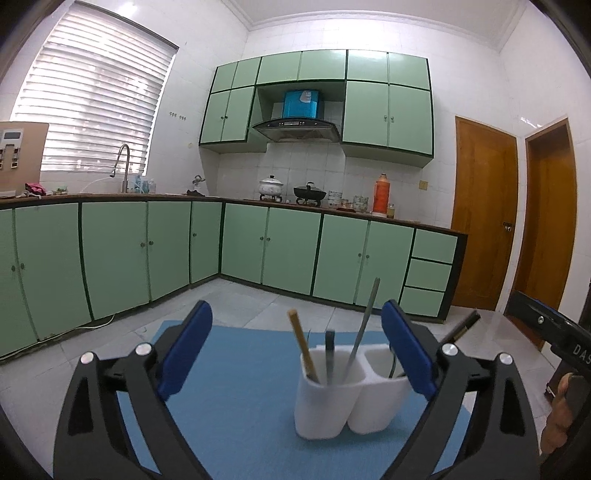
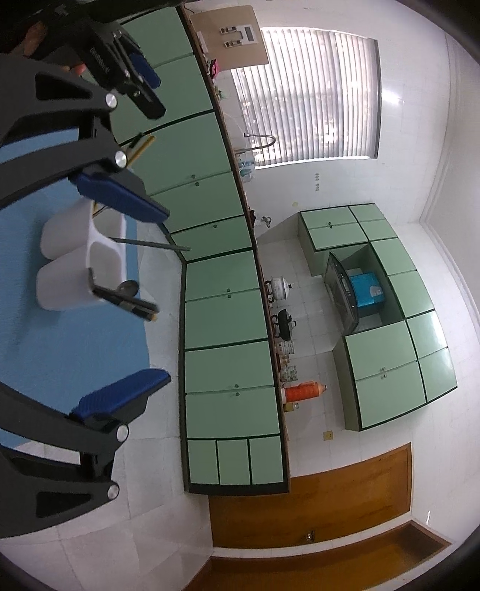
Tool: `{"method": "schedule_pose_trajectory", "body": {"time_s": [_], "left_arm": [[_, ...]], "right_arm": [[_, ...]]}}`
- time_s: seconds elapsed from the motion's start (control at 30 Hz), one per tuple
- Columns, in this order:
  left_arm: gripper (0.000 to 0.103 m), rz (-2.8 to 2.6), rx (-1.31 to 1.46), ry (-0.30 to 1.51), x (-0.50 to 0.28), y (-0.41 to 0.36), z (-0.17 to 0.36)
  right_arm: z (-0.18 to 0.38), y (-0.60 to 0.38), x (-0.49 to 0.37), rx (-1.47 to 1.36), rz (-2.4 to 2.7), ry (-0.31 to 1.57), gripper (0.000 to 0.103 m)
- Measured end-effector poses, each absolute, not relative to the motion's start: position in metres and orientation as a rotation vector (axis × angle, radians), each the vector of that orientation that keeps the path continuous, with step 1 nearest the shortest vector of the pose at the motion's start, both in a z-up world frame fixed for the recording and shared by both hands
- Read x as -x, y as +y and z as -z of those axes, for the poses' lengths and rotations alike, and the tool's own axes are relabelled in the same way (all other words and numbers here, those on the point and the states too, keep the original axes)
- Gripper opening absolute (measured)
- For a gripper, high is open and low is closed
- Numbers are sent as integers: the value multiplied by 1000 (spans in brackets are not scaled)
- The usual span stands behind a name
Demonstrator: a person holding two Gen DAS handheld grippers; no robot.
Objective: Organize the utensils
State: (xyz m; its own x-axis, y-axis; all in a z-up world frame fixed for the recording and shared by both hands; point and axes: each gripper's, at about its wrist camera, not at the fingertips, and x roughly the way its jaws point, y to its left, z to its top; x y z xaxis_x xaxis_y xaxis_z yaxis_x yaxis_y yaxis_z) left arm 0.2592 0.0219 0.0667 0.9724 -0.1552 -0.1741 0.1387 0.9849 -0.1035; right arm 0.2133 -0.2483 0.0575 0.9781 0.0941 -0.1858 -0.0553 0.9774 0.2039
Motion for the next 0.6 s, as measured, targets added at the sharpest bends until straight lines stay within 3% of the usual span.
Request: {"method": "schedule_pose_trajectory", "body": {"time_s": [0.2,0.6], "left_arm": [[96,144,94,221,-233,28,-63],[97,145,47,317,-190,26,-40]], "right_arm": [[-47,-254,-190,-197,-58,238,92],[-25,-251,-156,-162,-1,371,97]]}}
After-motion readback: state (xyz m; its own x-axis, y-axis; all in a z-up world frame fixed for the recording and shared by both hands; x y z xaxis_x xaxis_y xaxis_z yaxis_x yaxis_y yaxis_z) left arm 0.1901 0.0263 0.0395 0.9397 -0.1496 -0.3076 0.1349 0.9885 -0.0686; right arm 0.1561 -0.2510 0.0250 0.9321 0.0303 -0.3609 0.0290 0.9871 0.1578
